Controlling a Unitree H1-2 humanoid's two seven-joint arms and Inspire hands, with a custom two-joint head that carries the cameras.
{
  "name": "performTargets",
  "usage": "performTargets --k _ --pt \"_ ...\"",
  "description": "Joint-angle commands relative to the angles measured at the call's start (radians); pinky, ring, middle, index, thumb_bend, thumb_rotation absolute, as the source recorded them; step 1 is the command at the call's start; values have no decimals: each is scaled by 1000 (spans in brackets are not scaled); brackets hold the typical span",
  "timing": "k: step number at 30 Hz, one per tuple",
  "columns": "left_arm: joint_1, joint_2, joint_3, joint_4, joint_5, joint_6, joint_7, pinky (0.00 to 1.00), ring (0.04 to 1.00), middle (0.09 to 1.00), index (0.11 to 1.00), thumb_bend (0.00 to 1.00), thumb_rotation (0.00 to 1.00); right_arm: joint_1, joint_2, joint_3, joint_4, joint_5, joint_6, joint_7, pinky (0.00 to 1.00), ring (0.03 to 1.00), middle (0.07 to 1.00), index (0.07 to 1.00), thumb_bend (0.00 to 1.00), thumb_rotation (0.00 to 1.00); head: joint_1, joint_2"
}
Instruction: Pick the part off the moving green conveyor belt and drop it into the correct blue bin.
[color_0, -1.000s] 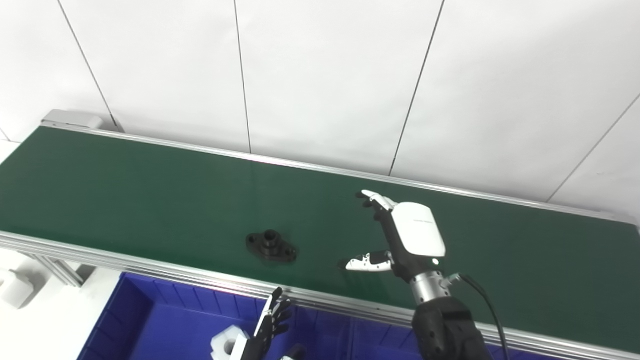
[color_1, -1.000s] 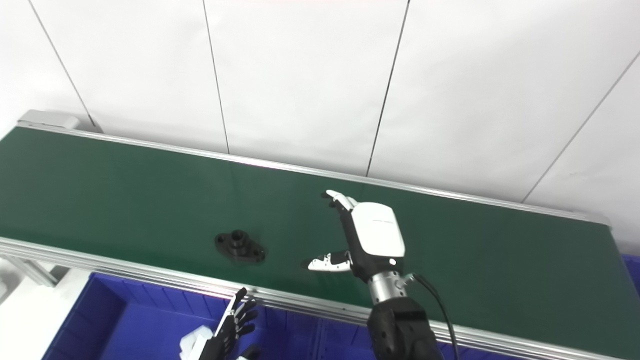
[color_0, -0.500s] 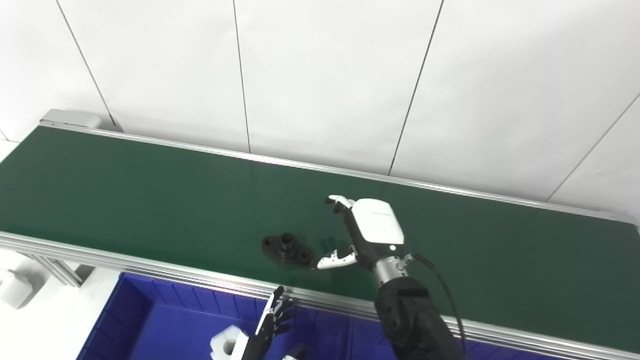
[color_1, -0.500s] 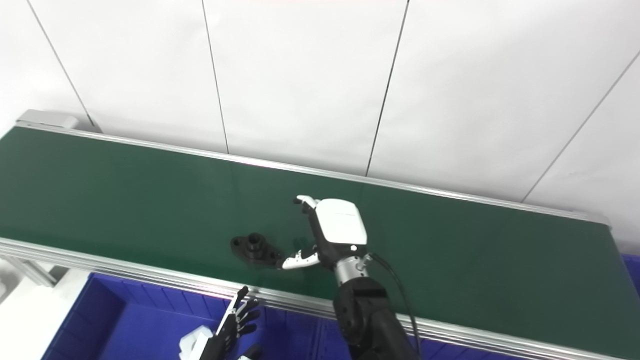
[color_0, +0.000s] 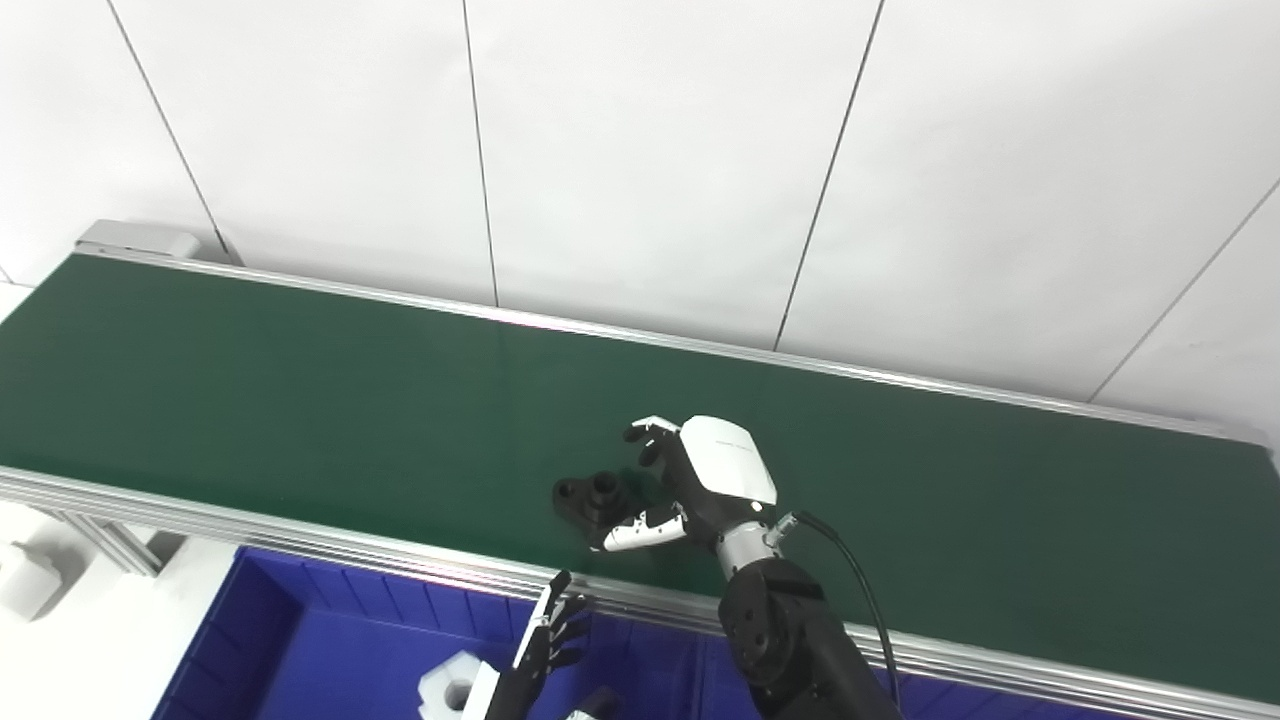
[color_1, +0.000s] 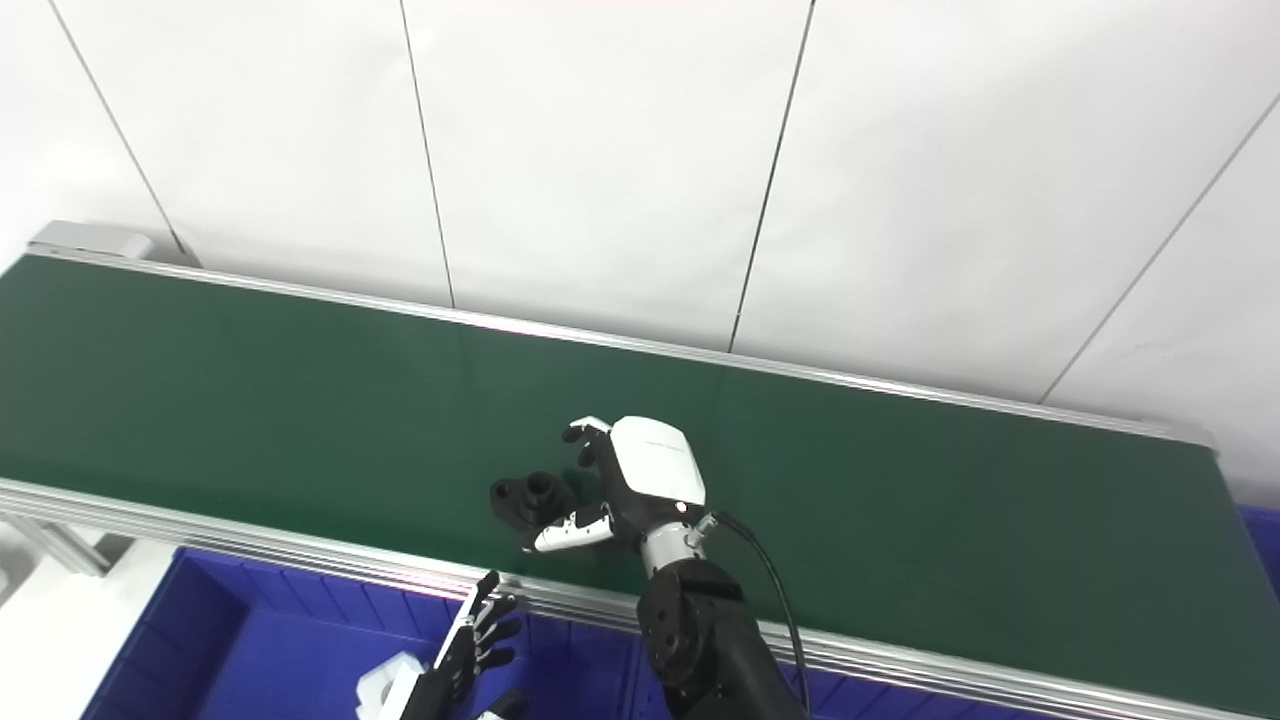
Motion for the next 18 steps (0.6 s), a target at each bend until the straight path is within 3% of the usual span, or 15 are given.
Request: performTargets --k 1,3,7,8,11,18 --pt "-4 -82 -58 -41 7 -10 6 807 879 938 1000 615 839 -13 25 5 8 25 8 -13 319 454 587 709 945 321 0 -1" --pt "-2 -83 -58 -42 6 -10 6 803 877 939 1000 611 838 -7 26 4 24 40 0 -28 271 386 518 691 922 279 5 4" --pt "5 -83 -59 -54 1 -3 3 796 872 939 1000 607 830 -1 22 13 50 55 -10 -54 297 400 508 663 855 197 4 10" --pt "7 -82 -59 -58 -3 2 0 796 874 942 1000 610 827 -1 20 15 66 59 -19 -68 302 393 494 576 692 94 2 13" --pt "12 -82 -60 -68 -7 8 -2 790 873 942 1000 610 823 -6 7 30 116 56 -20 -84 282 356 434 535 559 20 1 18" --pt "15 -77 -59 -81 -7 12 0 781 870 933 1000 608 833 -8 -31 69 135 51 68 -8 293 368 427 519 525 0 -8 31"
